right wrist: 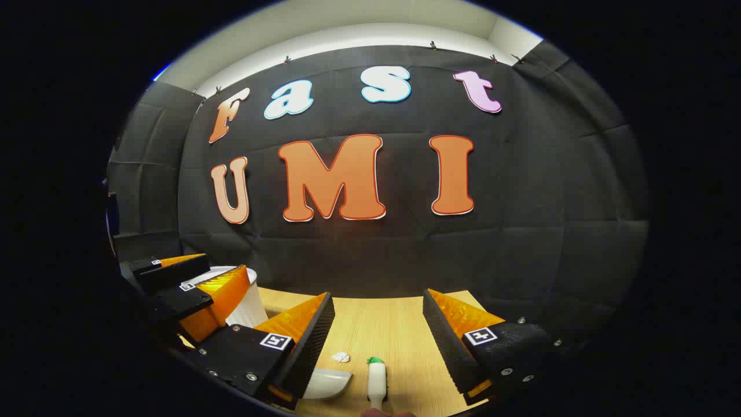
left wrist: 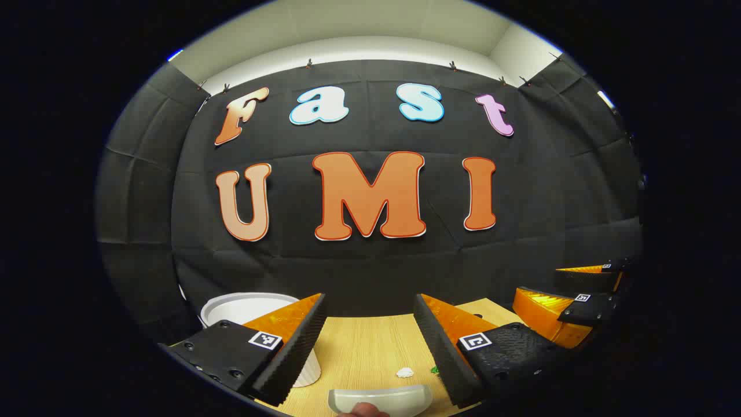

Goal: Pick up the small broom and dustpan from the desktop, sweep the trash into the dustpan with the broom, and then empty the trash into the garbage bin.

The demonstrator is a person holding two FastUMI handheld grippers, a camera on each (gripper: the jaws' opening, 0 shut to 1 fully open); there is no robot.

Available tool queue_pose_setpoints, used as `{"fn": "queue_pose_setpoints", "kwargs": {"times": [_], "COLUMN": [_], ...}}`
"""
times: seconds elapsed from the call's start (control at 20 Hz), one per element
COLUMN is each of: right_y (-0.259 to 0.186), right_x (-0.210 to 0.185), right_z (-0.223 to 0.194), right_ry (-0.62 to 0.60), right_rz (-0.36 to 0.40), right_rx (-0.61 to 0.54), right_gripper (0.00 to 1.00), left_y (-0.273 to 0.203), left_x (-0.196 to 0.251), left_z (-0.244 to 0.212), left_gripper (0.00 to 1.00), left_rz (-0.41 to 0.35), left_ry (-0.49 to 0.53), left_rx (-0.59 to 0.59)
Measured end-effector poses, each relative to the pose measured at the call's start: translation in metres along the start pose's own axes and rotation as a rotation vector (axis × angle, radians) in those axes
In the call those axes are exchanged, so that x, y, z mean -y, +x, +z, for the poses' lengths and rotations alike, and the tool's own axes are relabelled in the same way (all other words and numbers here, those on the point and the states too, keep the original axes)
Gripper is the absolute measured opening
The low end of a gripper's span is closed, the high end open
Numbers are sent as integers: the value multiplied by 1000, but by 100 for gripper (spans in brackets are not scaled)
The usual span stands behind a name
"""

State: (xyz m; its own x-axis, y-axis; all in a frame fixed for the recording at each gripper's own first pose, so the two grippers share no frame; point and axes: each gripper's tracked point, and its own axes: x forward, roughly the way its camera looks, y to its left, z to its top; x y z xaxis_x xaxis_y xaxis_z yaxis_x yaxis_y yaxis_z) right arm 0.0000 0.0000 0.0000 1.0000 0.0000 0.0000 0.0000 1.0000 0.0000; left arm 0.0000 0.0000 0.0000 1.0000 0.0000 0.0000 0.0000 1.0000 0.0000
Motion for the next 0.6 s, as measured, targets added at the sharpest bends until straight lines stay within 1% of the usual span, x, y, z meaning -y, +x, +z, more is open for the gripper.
{"fn": "queue_pose_setpoints", "kwargs": {"times": [0.2,0.35,0.6], "right_y": [0,0,1], "right_x": [2,-3,-5], "right_z": [1,3,5], "right_ry": [0,7,-12], "right_rz": [-1,25,29], "right_rx": [1,9,17], "right_gripper": [92,92,92], "left_y": [0,1,-1], "left_x": [0,3,3], "left_z": [1,-1,-3], "left_gripper": [95,95,95], "left_rz": [3,-4,-11], "left_ry": [2,4,7], "left_rx": [-7,-15,-27]}}
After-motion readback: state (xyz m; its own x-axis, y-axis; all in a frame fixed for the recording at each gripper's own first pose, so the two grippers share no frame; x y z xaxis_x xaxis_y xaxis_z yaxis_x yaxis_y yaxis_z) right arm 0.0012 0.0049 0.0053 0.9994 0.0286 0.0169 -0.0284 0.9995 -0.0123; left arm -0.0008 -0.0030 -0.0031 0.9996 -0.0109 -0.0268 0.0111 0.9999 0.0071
